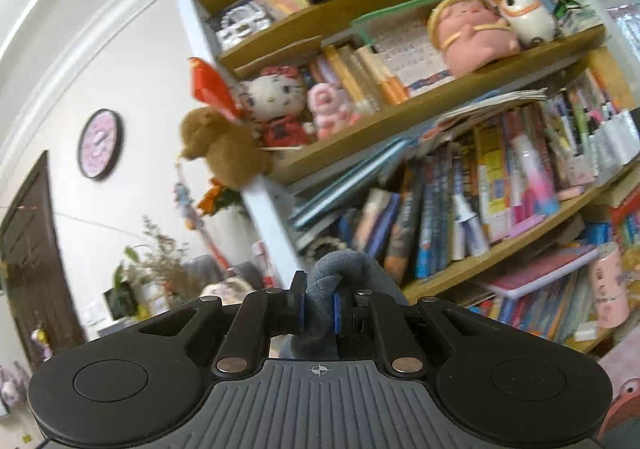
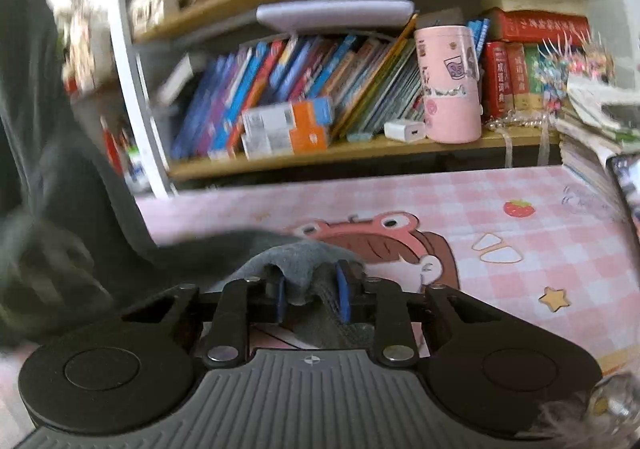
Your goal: Fold clothes
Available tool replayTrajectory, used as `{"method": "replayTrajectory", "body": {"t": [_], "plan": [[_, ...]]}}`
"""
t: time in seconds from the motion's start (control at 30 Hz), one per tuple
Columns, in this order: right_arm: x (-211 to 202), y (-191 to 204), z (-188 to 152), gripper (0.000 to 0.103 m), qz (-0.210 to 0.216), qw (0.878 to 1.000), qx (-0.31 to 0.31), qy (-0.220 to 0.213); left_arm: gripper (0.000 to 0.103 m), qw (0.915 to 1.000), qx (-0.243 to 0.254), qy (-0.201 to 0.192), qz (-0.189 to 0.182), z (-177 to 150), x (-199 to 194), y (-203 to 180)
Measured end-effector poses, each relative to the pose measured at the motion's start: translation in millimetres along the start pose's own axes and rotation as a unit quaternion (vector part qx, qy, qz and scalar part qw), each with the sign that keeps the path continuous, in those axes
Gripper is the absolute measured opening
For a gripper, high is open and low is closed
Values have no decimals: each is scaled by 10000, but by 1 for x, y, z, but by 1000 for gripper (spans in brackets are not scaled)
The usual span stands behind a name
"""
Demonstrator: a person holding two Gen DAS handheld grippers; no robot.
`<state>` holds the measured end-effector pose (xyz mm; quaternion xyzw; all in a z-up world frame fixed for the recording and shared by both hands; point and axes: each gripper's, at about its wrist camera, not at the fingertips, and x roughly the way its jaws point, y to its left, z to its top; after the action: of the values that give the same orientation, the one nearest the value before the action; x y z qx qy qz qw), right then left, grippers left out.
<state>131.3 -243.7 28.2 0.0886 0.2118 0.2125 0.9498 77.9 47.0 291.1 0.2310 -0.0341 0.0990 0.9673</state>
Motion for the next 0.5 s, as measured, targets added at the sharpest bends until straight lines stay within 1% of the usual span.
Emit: {"method": "replayTrajectory", "body": {"t": [0.07, 0.13, 0.2, 0.27, 0.33, 0.4, 0.47, 0.5], "plan": [[-6, -2, 2, 21, 356, 9991, 213, -123, 12, 9998, -13, -18, -193, -1, 6, -15], [-11, 0, 4, 21, 729, 9967, 264, -247, 12, 9991, -91, -25, -407, -2, 13, -31], [-16, 6, 4, 21, 1155, 9925, 150, -362, 12, 9973, -172, -8, -711, -5, 23, -55], [-21, 15, 4, 20, 1644, 9855, -40, -419, 12, 9940, -244, 2, -1067, -8, 32, -82], [-24, 25, 1, 20, 2130, 9759, -237, -410, 12, 9888, -281, 31, -1464, -12, 40, -113], [-28, 31, 0, 20, 2449, 9679, -368, -428, 13, 9828, -265, 124, -1822, -17, 46, -147], [-31, 35, -1, 20, 2735, 9596, -484, -450, 18, 9761, -191, 236, -2151, -22, 51, -181], [-33, 38, -1, 20, 2877, 9551, -541, -461, 21, 9718, -51, 330, -2334, -26, 52, -197]]}}
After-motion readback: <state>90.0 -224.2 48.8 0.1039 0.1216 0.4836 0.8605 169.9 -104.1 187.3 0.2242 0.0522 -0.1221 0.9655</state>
